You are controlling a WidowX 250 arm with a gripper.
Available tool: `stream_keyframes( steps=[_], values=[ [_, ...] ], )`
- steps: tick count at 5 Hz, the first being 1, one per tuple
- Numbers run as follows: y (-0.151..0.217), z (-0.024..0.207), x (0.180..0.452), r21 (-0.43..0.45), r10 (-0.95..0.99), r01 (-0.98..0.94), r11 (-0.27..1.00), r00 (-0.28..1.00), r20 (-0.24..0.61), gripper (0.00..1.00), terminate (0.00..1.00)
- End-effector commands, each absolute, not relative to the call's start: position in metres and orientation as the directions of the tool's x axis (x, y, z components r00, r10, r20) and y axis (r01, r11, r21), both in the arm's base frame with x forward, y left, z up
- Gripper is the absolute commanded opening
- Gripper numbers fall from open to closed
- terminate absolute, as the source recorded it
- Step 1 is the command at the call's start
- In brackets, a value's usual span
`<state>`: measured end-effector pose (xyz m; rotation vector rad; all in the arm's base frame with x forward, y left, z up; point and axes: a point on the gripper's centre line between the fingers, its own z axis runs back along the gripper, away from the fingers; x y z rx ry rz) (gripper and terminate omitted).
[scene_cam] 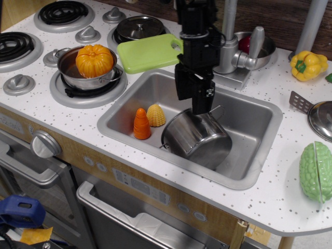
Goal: Flip pot upright in sink
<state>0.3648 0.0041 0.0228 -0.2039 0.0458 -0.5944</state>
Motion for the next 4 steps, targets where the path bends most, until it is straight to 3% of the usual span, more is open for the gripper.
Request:
stream_keyframes(
  steps=[1, 2, 4],
  values=[
    [0.004, 0.028, 0.37, -0.274, -0.478, 0.488, 0.829, 0.872, 0.107, 1.0, 0.0],
    [0.003, 0.02, 0.367, -0.38, -0.379, 0.388, 0.839, 0.92, 0.101, 1.0, 0.0],
    [-0.011, 0.018, 0.359, -0.548, -0.258, 0.205, 0.811, 0.966, -0.021, 1.0, 0.0]
  ],
)
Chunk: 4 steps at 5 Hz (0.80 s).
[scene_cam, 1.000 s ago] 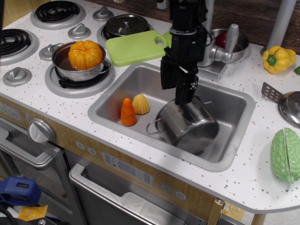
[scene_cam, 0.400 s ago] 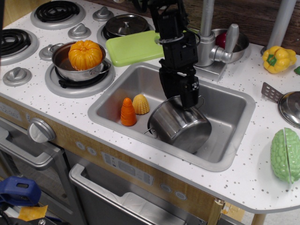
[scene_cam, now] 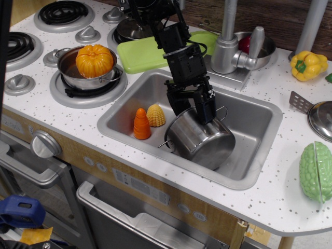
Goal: Flip pot upright in sink
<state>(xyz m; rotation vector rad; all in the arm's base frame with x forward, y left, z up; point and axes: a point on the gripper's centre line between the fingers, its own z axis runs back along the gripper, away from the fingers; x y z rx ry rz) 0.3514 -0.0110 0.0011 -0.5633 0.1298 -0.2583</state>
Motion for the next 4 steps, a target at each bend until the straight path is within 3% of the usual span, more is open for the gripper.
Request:
stream_keyframes(
  steps=[1, 2, 3, 4],
  values=[
    [-0.022, 0.021, 0.356, -0.592, -0.229, 0.174, 0.787, 0.973, -0.018, 1.0, 0.0],
    [-0.033, 0.029, 0.356, -0.598, -0.198, 0.147, 0.788, 0.98, -0.02, 1.0, 0.0],
    [-0.042, 0.036, 0.358, -0.595, -0.18, 0.13, 0.793, 0.983, -0.026, 0.0, 0.0],
    [-0.046, 0.038, 0.358, -0.587, -0.16, 0.124, 0.8, 0.987, -0.011, 0.0, 0.0]
  ],
)
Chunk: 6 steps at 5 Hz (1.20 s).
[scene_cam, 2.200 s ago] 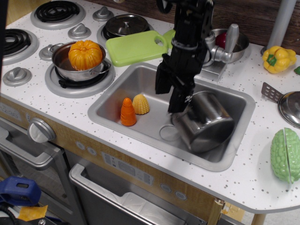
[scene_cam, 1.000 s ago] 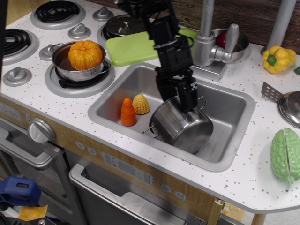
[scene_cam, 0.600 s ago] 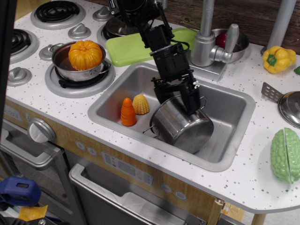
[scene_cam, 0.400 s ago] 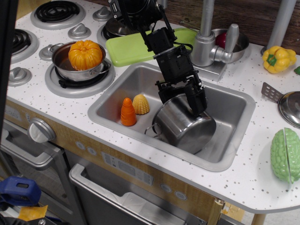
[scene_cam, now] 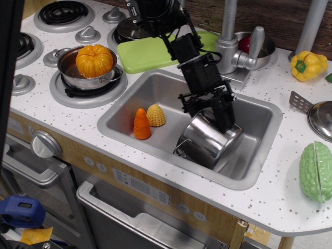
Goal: Flip pot upright in sink
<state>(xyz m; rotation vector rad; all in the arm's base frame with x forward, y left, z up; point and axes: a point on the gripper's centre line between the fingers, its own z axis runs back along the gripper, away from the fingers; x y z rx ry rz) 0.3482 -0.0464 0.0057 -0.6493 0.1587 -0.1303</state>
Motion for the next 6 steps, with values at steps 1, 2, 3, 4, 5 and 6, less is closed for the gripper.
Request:
stream_keyframes(
  steps=[1, 2, 3, 4, 5, 6],
  values=[
    [-0.0528, 0.0376, 0.359, -0.508, -0.145, 0.107, 0.854, 0.989, -0.034, 0.0, 0.0],
    [-0.0503, 0.0383, 0.3623, -0.448, -0.127, 0.11, 0.887, 0.992, -0.007, 0.0, 0.0],
    [-0.0481, 0.0384, 0.3634, -0.405, -0.107, 0.106, 0.908, 0.994, 0.021, 0.0, 0.0],
    [-0.0515, 0.0374, 0.3636, -0.336, -0.058, 0.06, 0.94, 0.998, 0.016, 0.0, 0.0],
    [-0.0554, 0.0399, 0.3617, -0.223, -0.035, 0.03, 0.974, 0.999, -0.017, 0.0, 0.0],
    [-0.0575, 0.0323, 0.3545, -0.173, -0.019, 0.021, 0.985, 1.0, 0.012, 1.0, 0.0]
  ],
)
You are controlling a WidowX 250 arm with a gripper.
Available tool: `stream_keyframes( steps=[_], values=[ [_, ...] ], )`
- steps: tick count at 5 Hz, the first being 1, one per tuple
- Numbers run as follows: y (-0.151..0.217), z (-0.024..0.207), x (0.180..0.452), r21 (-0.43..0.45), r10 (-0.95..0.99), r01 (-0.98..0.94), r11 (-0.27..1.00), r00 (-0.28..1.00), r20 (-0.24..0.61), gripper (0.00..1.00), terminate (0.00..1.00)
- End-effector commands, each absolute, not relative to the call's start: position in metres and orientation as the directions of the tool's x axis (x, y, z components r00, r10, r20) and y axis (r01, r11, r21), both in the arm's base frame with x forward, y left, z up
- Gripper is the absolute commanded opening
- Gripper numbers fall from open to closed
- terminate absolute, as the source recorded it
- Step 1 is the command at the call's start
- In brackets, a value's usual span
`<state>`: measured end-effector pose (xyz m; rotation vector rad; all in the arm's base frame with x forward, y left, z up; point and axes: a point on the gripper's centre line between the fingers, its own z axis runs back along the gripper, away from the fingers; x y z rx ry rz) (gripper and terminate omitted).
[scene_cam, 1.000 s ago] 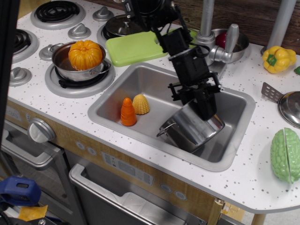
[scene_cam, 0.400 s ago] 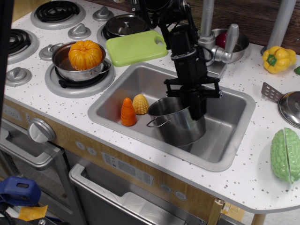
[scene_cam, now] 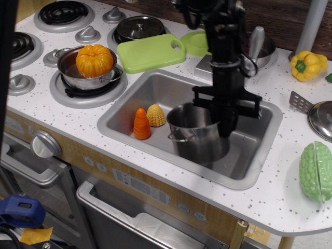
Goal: Flip pot upright in sink
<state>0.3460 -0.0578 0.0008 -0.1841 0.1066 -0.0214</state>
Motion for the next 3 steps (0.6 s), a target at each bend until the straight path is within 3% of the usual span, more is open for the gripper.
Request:
stream_keyframes(
  steps=[1, 2, 3],
  values=[
    [-0.054, 0.0259, 0.3533, -0.144, -0.067, 0.072, 0.987, 0.997, 0.036, 1.0, 0.0],
    [-0.054, 0.0259, 0.3533, -0.144, -0.067, 0.072, 0.987, 0.997, 0.036, 1.0, 0.0],
    [-0.054, 0.0259, 0.3533, -0.144, -0.067, 0.072, 0.987, 0.997, 0.036, 1.0, 1.0]
  ],
)
